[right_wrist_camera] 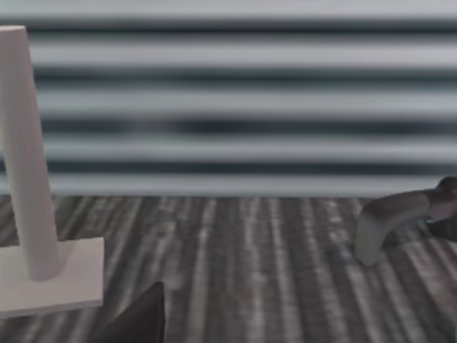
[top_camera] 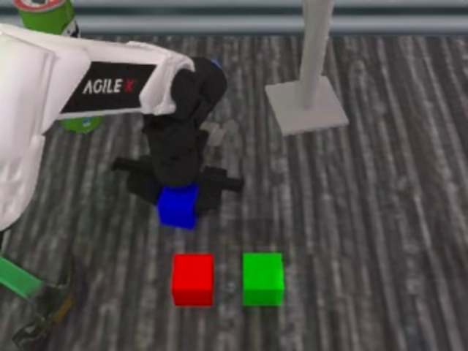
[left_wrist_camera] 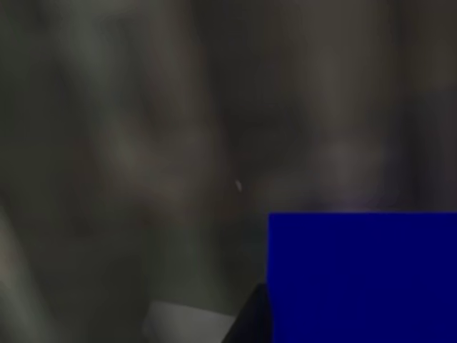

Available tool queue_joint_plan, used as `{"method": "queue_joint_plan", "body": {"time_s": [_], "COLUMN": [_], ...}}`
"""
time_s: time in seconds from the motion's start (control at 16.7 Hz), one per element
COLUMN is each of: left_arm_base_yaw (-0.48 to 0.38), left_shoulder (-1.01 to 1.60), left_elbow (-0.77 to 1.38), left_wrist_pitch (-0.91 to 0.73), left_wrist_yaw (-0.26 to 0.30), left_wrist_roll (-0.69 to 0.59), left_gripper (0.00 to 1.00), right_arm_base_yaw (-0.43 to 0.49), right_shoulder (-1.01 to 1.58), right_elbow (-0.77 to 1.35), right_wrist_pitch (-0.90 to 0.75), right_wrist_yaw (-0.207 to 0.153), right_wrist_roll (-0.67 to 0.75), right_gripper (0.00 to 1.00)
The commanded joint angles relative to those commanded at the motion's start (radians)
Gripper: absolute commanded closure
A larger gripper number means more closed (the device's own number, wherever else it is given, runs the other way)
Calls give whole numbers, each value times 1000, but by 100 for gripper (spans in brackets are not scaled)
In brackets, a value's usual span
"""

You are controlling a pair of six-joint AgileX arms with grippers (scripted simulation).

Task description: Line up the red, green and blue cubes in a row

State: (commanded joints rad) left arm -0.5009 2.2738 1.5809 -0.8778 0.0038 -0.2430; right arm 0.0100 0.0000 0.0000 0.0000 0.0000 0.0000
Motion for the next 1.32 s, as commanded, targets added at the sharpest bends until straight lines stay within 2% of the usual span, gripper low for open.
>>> {"method": "queue_joint_plan", "body": {"time_s": [0.36, 0.72, 0.96, 1.14, 1.32], "left_arm_base_yaw": [1, 18, 20, 1, -77], "left_shoulder": [-8, -86, -95, -85, -46], "left_elbow": [16, 132, 141, 151, 221], "left_wrist_pitch": [-19, -220, -233, -237, -274], "left_wrist_yaw": [-1, -2, -1, -2, -2], "left_wrist_roll": [2, -1, -1, -14, -115], "left_gripper": [100, 100, 100, 100, 100], "right_arm_base_yaw": [0, 0, 0, 0, 0], "right_shoulder": [0, 0, 0, 0, 0], "right_elbow": [0, 0, 0, 0, 0], "right_wrist_pitch": [0, 0, 0, 0, 0], "right_wrist_yaw": [0, 0, 0, 0, 0], "right_wrist_roll": [0, 0, 0, 0, 0], "right_gripper": [0, 0, 0, 0, 0]}}
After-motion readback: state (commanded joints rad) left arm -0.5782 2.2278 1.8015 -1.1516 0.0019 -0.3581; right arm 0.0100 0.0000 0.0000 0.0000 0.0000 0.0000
